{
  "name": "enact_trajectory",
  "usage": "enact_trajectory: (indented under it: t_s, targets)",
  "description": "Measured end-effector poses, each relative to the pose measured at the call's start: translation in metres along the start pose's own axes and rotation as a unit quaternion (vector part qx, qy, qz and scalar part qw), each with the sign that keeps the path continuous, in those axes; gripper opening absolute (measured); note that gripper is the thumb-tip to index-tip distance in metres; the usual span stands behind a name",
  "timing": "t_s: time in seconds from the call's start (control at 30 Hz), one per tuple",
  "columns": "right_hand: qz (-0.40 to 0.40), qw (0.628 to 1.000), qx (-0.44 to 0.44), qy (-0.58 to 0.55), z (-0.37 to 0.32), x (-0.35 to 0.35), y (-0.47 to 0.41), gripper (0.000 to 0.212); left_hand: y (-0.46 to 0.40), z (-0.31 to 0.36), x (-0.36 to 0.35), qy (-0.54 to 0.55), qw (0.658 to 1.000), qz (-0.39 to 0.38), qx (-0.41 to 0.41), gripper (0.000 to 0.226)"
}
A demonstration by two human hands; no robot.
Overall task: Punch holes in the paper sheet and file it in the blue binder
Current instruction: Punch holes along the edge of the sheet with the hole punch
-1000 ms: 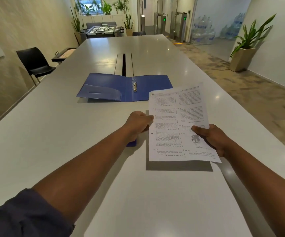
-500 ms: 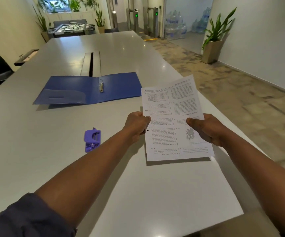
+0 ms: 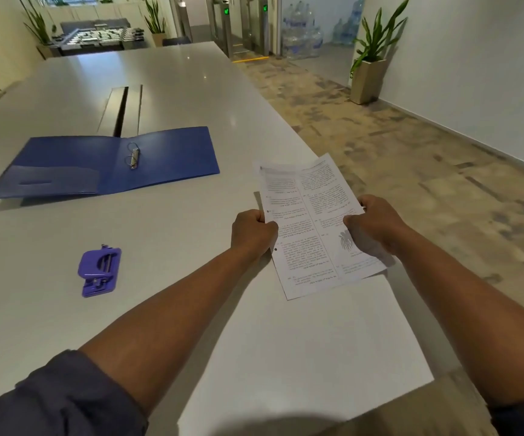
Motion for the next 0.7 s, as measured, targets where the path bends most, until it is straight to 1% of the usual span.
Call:
enact_trajectory:
  t_s: [0.07, 0.13, 0.27, 0.4, 0.53, 0.63, 0.7]
  targets:
    - [-0.003, 1.0, 0.004, 0.024, 0.006, 0.001, -0.005, 0.027, 0.0, 0.001, -0.005, -0.101, 0.994, 0.016, -0.05, 0.02]
    - [0.001, 0.999, 0.014, 0.052, 0.008, 0.003, -0.008, 0.027, 0.0, 0.002, -0.009, -0.16, 0.984, 0.025, -0.075, 0.012]
    - [0.008, 0.996, 0.018, 0.085, 0.015, 0.001, -0.015, 0.024, 0.001, 0.0, -0.013, -0.179, 0.98, 0.048, -0.066, 0.007]
    - [0.007, 0.99, 0.027, 0.135, 0.017, -0.003, -0.019, 0.029, -0.002, -0.002, -0.015, -0.189, 0.978, 0.058, -0.065, 0.009]
    - [0.008, 0.982, 0.018, 0.19, 0.022, -0.004, -0.024, 0.053, -0.005, -0.001, -0.015, -0.196, 0.978, 0.041, -0.059, 0.022]
    - [0.002, 0.979, 0.022, 0.202, 0.025, -0.006, -0.025, 0.065, -0.005, -0.003, -0.013, -0.173, 0.982, 0.042, -0.071, 0.045]
    - [0.006, 0.977, 0.027, 0.21, 0.027, -0.006, -0.027, 0.072, -0.006, -0.004, -0.012, -0.186, 0.979, 0.031, -0.083, 0.057]
Point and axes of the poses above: each hand's wrist, its own y-axis away from the middle knuckle, its own x-axis out of the back of the hand, z = x × y, the point moved 2 cm from there along -y, towards the middle knuckle, and after that the axes turned 5 degrees about y, right-handed, at the moved point
